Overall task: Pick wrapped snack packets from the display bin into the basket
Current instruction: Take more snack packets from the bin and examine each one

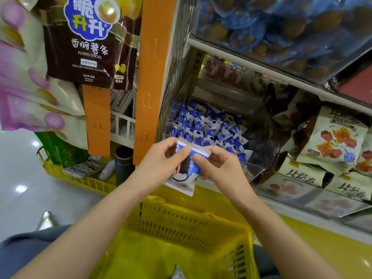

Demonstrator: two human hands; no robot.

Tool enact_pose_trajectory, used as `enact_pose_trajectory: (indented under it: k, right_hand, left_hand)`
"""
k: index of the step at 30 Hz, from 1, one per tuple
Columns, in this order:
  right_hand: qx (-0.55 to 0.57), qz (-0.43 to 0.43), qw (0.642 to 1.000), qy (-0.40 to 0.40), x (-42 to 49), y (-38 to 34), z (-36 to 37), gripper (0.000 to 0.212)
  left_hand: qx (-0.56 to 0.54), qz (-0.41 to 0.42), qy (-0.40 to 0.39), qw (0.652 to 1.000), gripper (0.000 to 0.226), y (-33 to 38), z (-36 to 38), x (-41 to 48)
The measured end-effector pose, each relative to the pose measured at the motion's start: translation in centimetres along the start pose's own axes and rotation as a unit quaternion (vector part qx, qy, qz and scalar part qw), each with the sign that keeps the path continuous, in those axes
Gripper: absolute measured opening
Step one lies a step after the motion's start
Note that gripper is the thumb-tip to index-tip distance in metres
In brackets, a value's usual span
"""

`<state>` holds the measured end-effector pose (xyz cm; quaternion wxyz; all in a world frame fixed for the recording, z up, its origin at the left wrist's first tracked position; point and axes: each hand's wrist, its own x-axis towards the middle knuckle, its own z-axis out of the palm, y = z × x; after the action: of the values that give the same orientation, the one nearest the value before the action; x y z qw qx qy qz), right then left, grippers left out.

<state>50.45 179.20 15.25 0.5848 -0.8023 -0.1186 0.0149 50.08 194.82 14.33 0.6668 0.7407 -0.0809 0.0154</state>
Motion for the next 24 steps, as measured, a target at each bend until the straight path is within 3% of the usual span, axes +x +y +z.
enact_pose_trajectory:
  k: [7,14,19,22,24]
  right_hand:
    - [0.068,0.028,0.997,0.026,-1.2,0.4,0.2,0.003]
    - [-0.148,-0.094,0.982,0.077,-1.9,0.8,-0.2,0.013]
    - [0.032,-0.006,0.987,0.158,-1.5,0.5,-1.1,0.004]
    - [0.159,0.076,0.971,0.159,-1.3,0.4,-1.7,0.006]
    - [0.167,0.111,0.972,0.123,-1.4,0.5,-1.8,0.010]
  left_hand:
    - [0.002,-0.027,-0.005,1.000,0.019,-0.7,1.4,-0.3]
    - [-0.121,-0.162,-0.003,0.979,0.017,-1.1,2.5,-0.8]
    - [-0.096,-0.171,-0.037,0.980,0.034,-1.2,2.6,-1.1]
    - [-0.132,-0.130,0.024,0.982,0.027,-1.1,2.5,-1.2]
    - [-0.135,-0.097,0.076,0.983,0.016,-1.1,2.1,-1.0]
